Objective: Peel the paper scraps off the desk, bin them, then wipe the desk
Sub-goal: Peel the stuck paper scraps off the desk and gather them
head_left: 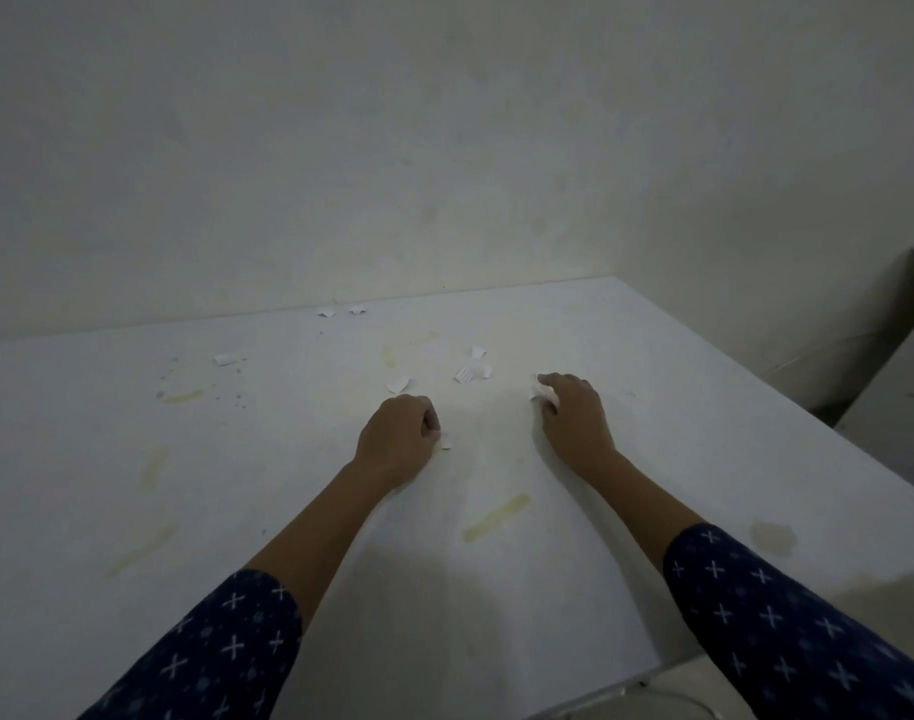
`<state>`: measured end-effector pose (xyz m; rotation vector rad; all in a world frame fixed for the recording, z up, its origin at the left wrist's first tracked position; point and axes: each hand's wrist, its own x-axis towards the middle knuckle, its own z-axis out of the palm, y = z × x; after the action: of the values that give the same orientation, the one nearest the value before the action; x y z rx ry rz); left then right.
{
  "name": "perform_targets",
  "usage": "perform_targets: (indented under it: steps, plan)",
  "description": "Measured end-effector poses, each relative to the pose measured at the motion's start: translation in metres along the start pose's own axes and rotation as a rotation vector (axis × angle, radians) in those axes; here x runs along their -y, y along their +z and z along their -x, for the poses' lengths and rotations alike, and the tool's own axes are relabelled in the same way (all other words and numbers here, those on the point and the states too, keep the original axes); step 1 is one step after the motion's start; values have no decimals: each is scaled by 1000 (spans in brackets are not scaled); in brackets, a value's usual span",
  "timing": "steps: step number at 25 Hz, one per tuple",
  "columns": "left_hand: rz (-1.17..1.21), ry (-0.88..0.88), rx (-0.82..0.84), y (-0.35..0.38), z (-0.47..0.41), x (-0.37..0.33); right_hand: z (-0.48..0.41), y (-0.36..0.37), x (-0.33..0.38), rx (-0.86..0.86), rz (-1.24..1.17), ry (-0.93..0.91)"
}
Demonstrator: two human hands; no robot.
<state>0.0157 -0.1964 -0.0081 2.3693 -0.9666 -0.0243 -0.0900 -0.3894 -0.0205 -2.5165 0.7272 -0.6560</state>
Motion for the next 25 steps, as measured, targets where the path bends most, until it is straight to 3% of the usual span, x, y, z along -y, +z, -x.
perform_targets:
  steps: [5,13,18,20,22,25]
  plan:
    - [198,-17,-161,1,-3,-2,-20,15,-1,17,41,-15]
    - [336,-58,-232,-21,8,-4,-2,8,34,-148,-344,86]
    - [366,-99,-250,-25,17,-1,21,2,81,-1,-476,41]
    - [361,-94,-253,-25,22,0,34,5,95,115,-298,-124]
    - [330,-92,-253,-23,25,2,45,12,106,253,51,-240]
    - [298,-99,-271,-19,31,5,54,15,113,361,313,-218]
